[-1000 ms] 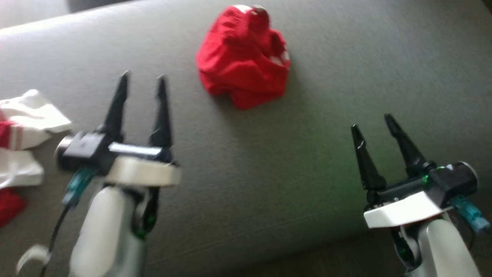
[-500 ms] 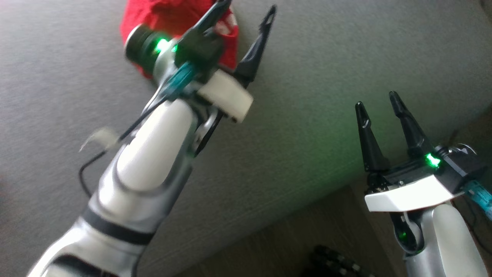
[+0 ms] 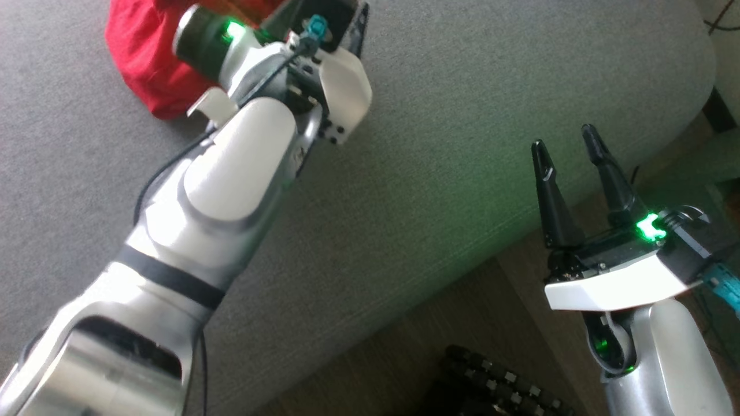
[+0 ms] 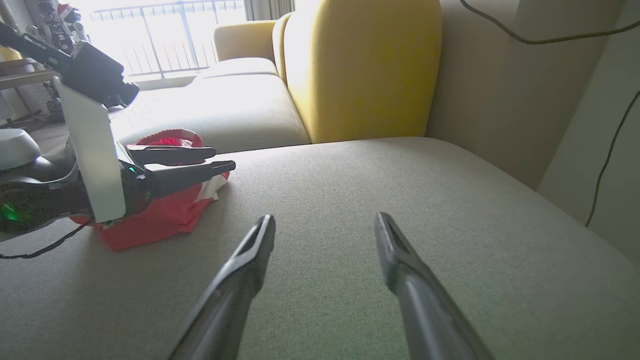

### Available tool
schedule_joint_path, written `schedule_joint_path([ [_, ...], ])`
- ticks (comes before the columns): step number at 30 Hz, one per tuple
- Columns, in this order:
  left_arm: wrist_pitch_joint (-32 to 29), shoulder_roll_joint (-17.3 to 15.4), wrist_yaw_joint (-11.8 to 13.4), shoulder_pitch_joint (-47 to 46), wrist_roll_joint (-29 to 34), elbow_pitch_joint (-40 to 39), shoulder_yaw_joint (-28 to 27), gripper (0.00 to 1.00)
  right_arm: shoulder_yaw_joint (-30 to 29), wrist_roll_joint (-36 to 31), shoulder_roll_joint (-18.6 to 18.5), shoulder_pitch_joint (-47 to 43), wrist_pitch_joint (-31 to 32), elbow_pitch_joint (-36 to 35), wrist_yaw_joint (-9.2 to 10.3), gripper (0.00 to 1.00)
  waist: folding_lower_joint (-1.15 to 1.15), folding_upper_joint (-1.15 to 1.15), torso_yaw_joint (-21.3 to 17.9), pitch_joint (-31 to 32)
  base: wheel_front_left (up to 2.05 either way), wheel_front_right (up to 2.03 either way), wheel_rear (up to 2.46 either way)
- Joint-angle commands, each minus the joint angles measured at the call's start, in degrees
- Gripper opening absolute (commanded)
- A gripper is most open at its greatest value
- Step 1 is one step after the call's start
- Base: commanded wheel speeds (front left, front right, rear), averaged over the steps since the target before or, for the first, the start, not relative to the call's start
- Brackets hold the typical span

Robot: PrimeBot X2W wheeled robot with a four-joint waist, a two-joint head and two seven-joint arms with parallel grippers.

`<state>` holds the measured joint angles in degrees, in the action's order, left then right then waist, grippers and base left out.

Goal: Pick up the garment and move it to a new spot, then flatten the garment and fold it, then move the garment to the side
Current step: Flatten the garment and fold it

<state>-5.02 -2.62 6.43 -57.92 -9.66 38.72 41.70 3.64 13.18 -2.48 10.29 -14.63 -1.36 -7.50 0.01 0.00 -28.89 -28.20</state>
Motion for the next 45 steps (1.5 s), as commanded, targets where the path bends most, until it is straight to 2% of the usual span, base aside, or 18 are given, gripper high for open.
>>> schedule_joint_path([
  [1, 0.23, -0.47, 0.42, -2.66, 0.26, -1.44, -1.27, 1.00, 0.74, 0.46, -0.40, 0.67, -0.37, -1.91, 0.01, 1.00, -0.01, 0.00, 0.08, -0.03, 0.00, 0.00, 0.00],
  [9, 1.48, -0.73, 1.29, -2.48, 0.48, -0.07, -0.30, 1.00, -0.64, -0.14, -0.40, 0.31, -0.37, -1.66, 0.01, 1.00, -0.01, 0.00, 3.45, 0.92, 0.00, 0.00, 0.00],
  [19, -0.37, -0.53, -1.73, -1.18, -1.52, 0.63, 2.12, 1.00, -0.17, -0.80, -0.40, 1.14, -0.37, -2.08, 0.01, 1.00, -0.01, 0.00, 5.73, 1.33, 0.00, 0.00, 0.00],
  [21, -1.14, -0.48, -2.53, -1.10, -1.89, 0.95, 2.87, 0.93, -0.02, -0.74, -0.40, 1.19, -0.37, -2.05, 0.01, 1.00, -0.01, 0.00, 5.72, 1.26, 0.00, 0.00, 0.00],
  [23, -1.63, -0.43, -3.38, -0.90, -2.67, 0.98, 3.33, 0.75, 0.15, -0.62, -0.40, 1.24, -0.37, -2.02, 0.01, 1.00, -0.01, 0.00, 5.61, 1.16, 0.00, 0.00, 0.00],
  [25, -2.24, -0.40, -3.74, -0.92, -2.91, 1.15, 3.96, 0.64, 0.25, -0.50, -0.40, 1.27, -0.37, -1.98, 0.01, 1.00, -0.01, 0.00, 5.48, 1.07, 0.00, 0.00, 0.00],
  [27, -2.70, -0.38, -3.52, -1.14, -2.83, 1.54, 4.39, 0.46, 0.36, -0.39, -0.40, 1.32, -0.37, -1.91, 0.01, 1.00, -0.01, 0.00, 5.28, 1.03, 0.00, 0.00, 0.00],
  [28, -2.76, -0.46, -3.16, -1.36, -2.52, 1.83, 4.57, 0.33, 0.43, -0.34, -0.40, 1.36, -0.37, -1.87, 0.01, 1.00, -0.01, 0.00, 5.15, 1.06, 0.00, 0.00, 0.00],
  [29, -2.80, -0.60, -2.77, -1.53, -2.29, 2.16, 4.66, 0.07, 0.46, -0.31, -0.40, 1.40, -0.37, -1.83, 0.01, 1.00, -0.01, 0.00, 5.04, 1.13, 0.00, 0.00, 0.00],
  [30, -2.87, -0.75, -2.46, -1.63, -2.17, 2.53, 4.70, 0.00, 0.45, -0.28, -0.40, 1.42, -0.37, -1.79, 0.01, 1.00, -0.01, 0.00, 4.96, 1.24, 0.00, 0.00, 0.00],
  [36, -2.85, -1.35, -1.88, -1.61, -2.64, 4.24, 4.44, 0.00, 0.28, -0.26, -0.40, 1.32, -0.37, -1.48, 0.01, 1.00, -0.01, 0.00, 4.90, 2.32, 0.00, 0.00, 0.00],
  [39, -0.86, -1.26, -2.08, -1.35, -4.40, 3.95, 3.18, 0.00, 0.27, -0.23, -0.40, 1.19, -0.37, -1.37, 0.01, 1.00, -0.01, 0.00, 5.10, 3.23, 0.00, 0.00, 0.00],
  [45, 2.95, -0.73, -5.80, -1.79, -11.04, 1.22, -0.38, 0.00, 0.50, -0.30, -0.40, 0.88, -0.37, -1.05, 0.01, 1.00, -0.01, 0.00, 5.39, 5.50, 0.00, 0.00, 0.00],
])
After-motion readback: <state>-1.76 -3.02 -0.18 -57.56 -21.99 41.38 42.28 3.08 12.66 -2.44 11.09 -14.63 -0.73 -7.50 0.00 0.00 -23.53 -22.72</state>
